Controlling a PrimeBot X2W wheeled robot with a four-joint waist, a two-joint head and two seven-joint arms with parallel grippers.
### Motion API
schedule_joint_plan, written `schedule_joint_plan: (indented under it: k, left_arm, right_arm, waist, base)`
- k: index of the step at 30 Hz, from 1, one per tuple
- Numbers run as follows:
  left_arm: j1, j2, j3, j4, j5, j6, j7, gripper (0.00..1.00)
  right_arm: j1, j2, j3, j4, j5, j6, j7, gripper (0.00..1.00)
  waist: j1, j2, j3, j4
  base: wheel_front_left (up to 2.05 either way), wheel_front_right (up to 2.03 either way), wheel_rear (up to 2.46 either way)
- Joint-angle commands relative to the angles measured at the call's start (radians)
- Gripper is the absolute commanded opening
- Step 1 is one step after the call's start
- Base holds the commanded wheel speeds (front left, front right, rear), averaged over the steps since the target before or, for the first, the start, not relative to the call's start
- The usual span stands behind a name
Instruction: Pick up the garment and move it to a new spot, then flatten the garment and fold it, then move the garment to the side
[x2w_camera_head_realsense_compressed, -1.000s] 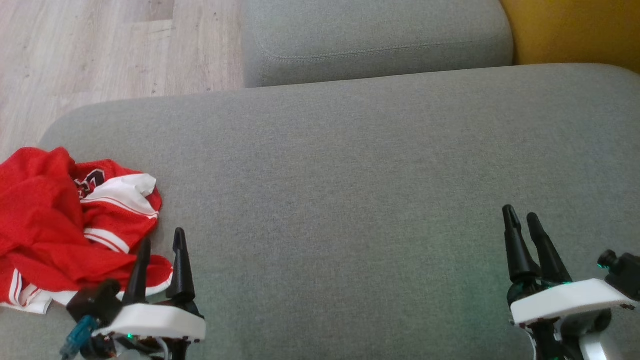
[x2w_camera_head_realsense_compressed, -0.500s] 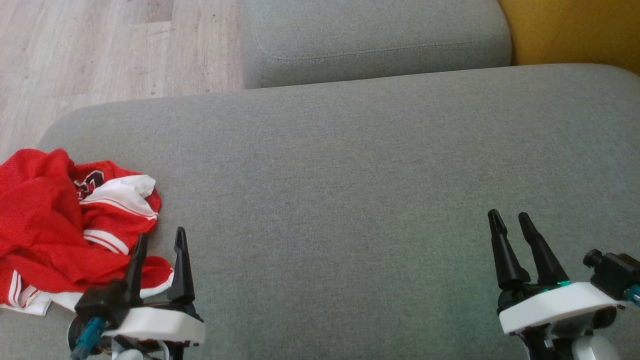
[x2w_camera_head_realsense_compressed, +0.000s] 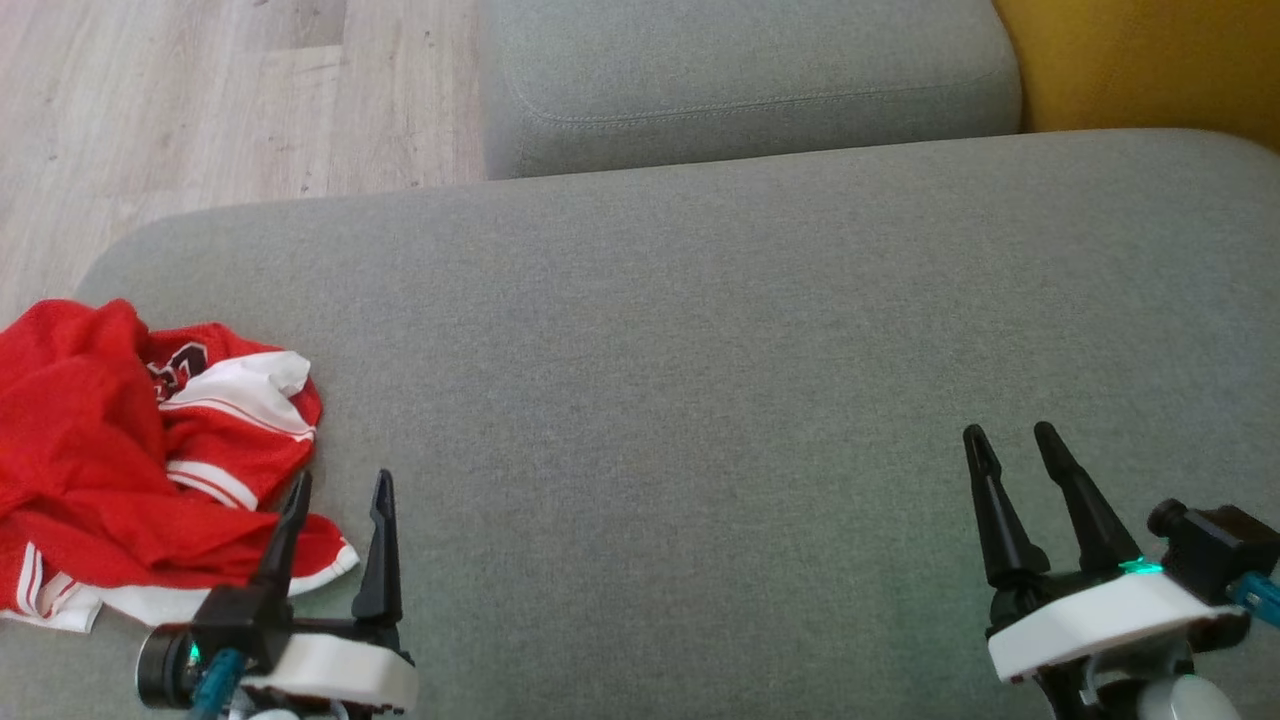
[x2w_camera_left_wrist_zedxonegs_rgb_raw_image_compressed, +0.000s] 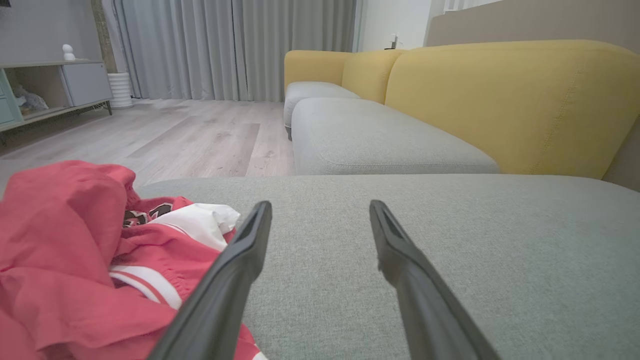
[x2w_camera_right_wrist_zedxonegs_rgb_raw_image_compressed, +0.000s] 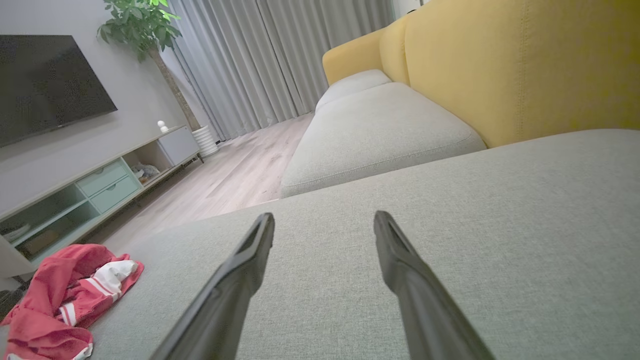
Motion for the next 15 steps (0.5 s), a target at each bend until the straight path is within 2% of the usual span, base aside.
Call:
schedule_joint_plan:
  k: [1, 12, 15]
  left_arm:
    - [-0.025, 0.023, 0.029, -0.024, 0.031, 0.013, -0.014, 1.00]
    - [-0.021, 0.023, 0.022, 0.020, 0.135, 0.036, -0.047, 1.00]
    - [-0.021, 0.021, 0.024, 0.040, 0.130, 0.035, -0.049, 1.00]
  right_arm:
    - [-0.018, -0.007, 0.015, -0.048, -0.030, -0.001, 0.001, 1.00]
    - [0.002, 0.013, -0.009, -0.080, -0.137, -0.001, 0.026, 1.00]
    - [0.005, 0.019, -0.019, -0.078, -0.140, -0.001, 0.034, 1.00]
  waist:
    - [0.0000, 0.0000, 0.000, 0.000]
    - [0.0000, 0.0000, -0.003, -0.001]
    - [0.0000, 0.0000, -0.004, -0.001]
  base:
    - [0.00, 0.00, 0.00]
    - [0.00, 0.00, 0.00]
    - [0.00, 0.00, 0.00]
